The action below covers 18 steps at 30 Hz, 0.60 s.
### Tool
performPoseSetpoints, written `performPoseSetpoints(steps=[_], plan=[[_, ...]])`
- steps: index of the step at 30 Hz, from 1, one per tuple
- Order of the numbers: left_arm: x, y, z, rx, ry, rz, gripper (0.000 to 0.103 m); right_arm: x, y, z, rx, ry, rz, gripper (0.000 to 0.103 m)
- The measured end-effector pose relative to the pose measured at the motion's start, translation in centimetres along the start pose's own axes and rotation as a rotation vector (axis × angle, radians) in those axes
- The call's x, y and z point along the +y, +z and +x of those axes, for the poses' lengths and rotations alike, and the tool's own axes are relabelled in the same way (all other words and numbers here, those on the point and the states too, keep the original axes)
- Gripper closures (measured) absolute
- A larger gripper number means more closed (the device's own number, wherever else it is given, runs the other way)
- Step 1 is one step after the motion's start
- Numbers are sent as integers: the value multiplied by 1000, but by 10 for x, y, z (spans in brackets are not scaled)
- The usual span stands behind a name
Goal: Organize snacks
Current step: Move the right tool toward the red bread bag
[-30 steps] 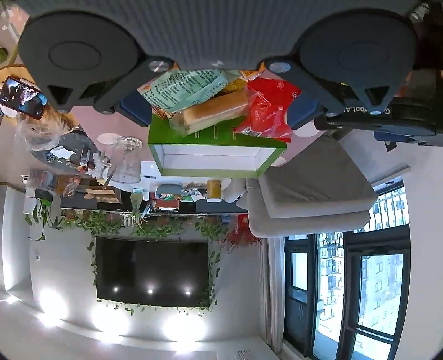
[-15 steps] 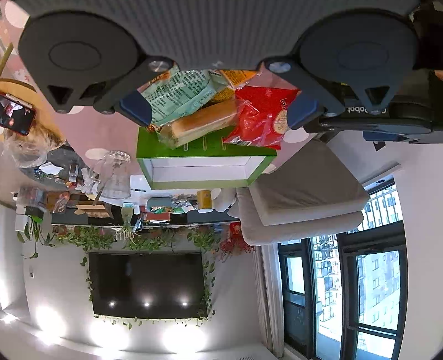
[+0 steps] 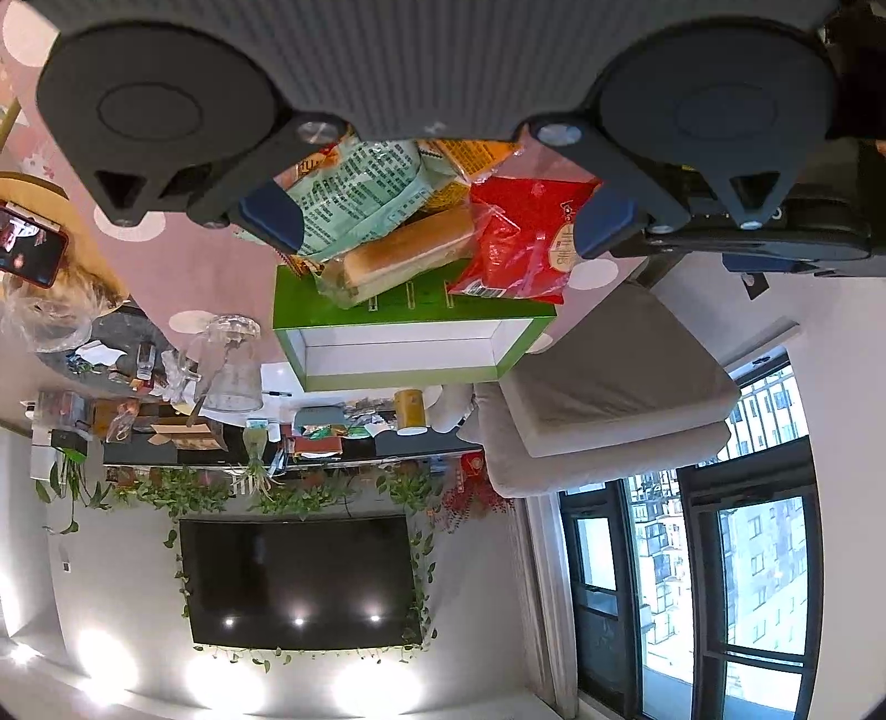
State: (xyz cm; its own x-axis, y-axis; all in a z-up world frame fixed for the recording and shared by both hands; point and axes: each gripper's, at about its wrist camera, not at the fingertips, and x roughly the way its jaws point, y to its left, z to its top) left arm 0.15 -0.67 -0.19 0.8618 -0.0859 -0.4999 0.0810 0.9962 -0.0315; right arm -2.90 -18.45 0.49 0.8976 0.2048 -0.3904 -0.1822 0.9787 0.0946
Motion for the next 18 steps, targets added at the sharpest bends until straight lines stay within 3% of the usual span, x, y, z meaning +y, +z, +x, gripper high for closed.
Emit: performPoseSetpoints(steps=[12, 18], plan=[[-2, -2, 1, -2, 54, 24, 1, -1, -1, 1, 12, -16, 4, 22], [-3, -2, 0, 1, 45, 26, 1, 0, -1, 1, 14, -18, 4, 22]])
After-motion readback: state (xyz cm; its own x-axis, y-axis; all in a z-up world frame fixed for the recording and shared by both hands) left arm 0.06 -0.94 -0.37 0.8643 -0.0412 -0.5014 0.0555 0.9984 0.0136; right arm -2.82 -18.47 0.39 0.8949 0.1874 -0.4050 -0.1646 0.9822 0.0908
